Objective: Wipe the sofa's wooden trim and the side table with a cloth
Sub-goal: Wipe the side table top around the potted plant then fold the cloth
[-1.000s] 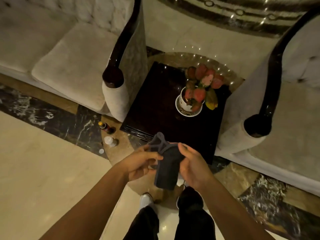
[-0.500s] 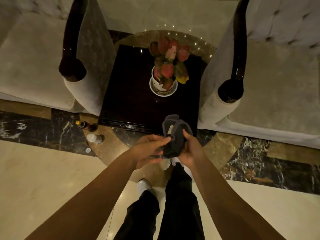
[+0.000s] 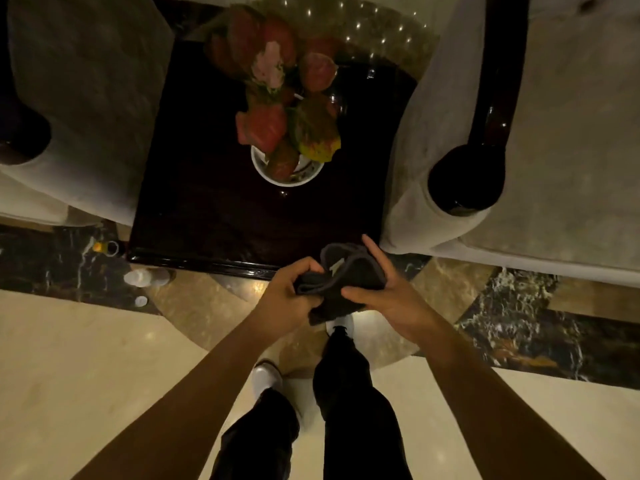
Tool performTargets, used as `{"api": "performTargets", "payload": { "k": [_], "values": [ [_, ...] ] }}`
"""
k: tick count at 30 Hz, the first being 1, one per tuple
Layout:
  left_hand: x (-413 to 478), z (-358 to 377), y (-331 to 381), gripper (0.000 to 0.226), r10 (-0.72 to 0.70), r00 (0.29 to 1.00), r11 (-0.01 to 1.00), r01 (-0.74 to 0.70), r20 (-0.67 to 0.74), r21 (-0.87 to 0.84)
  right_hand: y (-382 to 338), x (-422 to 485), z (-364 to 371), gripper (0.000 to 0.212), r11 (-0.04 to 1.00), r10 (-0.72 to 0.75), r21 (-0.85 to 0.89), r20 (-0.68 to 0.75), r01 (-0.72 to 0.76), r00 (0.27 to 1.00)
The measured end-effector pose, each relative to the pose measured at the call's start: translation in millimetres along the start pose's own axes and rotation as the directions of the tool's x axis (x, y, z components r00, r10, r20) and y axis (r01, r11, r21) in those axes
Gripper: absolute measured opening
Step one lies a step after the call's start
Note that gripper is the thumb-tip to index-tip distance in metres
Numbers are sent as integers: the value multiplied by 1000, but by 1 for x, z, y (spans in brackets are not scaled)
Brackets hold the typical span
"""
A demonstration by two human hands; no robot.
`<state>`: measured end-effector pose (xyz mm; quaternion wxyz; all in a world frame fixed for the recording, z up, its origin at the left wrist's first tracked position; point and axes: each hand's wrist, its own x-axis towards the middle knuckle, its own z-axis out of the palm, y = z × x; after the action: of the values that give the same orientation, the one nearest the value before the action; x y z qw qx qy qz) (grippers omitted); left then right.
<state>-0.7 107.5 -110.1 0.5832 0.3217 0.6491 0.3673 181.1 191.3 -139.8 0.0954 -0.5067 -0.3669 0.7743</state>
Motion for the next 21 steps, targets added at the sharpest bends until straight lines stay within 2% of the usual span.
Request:
{"api": "performTargets", "payload": {
  "k": [1,3,5,7,9,11,13,15,17,18,19,20,21],
  "values": [
    [12,-1,-1,20,-45,998,996,49,49,-76,-2,11,-11,104,974,2,-228,41,7,999],
    [35,-3,-6,30,-151,980,971,171,128,-170,-8,34,-28,93,816,10,-576,97,48,995],
    [62,-5,-20,36,-246,945,941,286,214,-180,-11,63,-43,67,731,35,-674,196,109,980],
    [80,-14,-31,45,-360,900,898,406,246,-168,-13,81,-49,46,779,106,-616,312,116,944],
    [101,-23,-53,55,-469,845,814,526,256,-246,-4,99,-52,35,895,123,-442,367,57,922],
    [116,-29,-72,56,-508,817,740,576,274,-347,11,112,-52,40,968,84,-252,302,-5,950],
    [128,-33,-85,62,-528,808,688,587,261,-426,27,121,-51,41,989,37,-148,193,-8,980],
    [139,-29,-93,70,-546,818,678,558,181,-478,43,129,-50,36,997,26,-79,88,-19,996],
    [145,-21,-93,60,-527,849,753,458,-17,-473,50,131,-48,40,999,30,-43,-93,-34,995],
    [148,-18,-94,49,-511,844,807,406,-162,-429,52,130,-46,47,992,-2,-126,-225,-27,974],
    [149,-16,-95,41,-474,823,867,372,-313,-332,53,129,-45,53,953,-89,-303,-365,-28,927],
    [147,-14,-98,40,-405,798,914,363,-447,-181,55,127,-46,58,864,-226,-503,-454,-38,862],
    [144,-12,-100,42,-311,785,930,367,-536,-2,57,123,-48,61,759,-362,-650,-478,-44,800]
  ]
}}
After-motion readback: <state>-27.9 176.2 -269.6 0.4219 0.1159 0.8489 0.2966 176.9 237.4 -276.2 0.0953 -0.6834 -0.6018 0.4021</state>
